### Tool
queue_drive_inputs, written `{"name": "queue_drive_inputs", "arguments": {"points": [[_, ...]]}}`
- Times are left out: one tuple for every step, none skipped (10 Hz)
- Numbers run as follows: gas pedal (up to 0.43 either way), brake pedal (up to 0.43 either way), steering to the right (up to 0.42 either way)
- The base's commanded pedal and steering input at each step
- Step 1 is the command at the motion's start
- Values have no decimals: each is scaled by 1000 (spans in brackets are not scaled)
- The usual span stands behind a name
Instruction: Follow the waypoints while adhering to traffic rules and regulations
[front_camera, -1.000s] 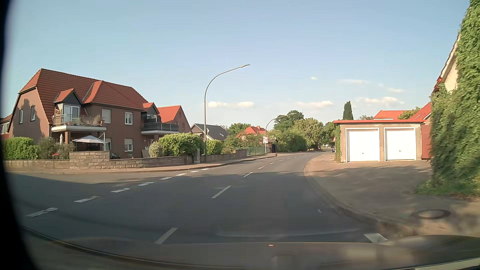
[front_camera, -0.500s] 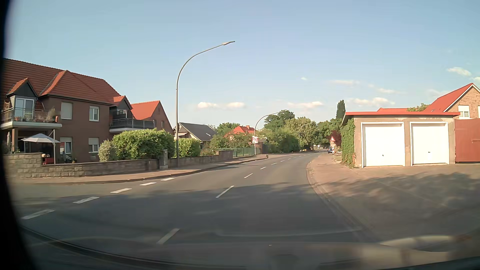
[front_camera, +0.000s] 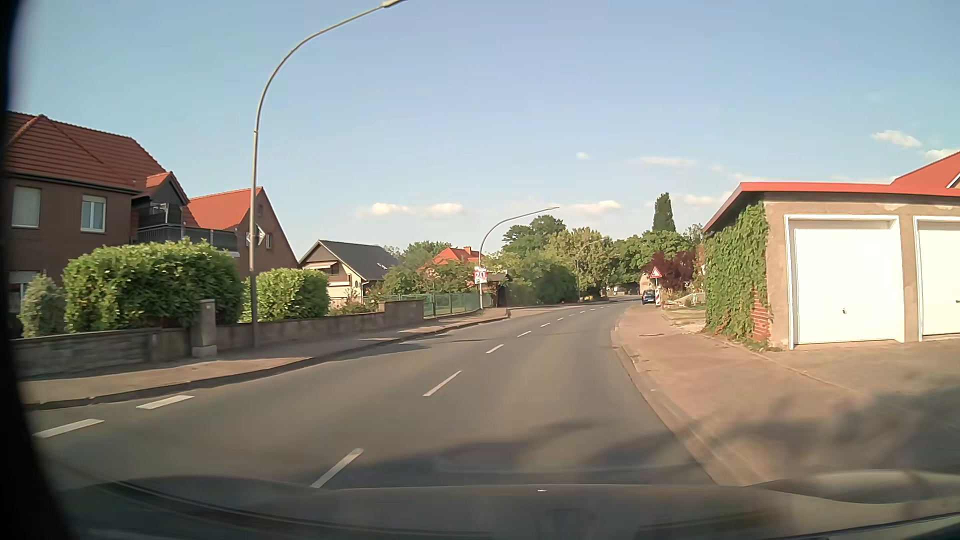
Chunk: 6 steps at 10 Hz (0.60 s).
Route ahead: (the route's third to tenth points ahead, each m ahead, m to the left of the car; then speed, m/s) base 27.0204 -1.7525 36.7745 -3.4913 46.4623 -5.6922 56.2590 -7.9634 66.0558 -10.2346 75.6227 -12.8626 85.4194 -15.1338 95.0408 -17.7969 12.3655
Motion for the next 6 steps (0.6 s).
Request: {"name": "queue_drive_inputs", "arguments": {"points": [[197,6,30],[197,6,29],[197,6,28],[197,6,27],[189,6,27],[177,6,27]]}}
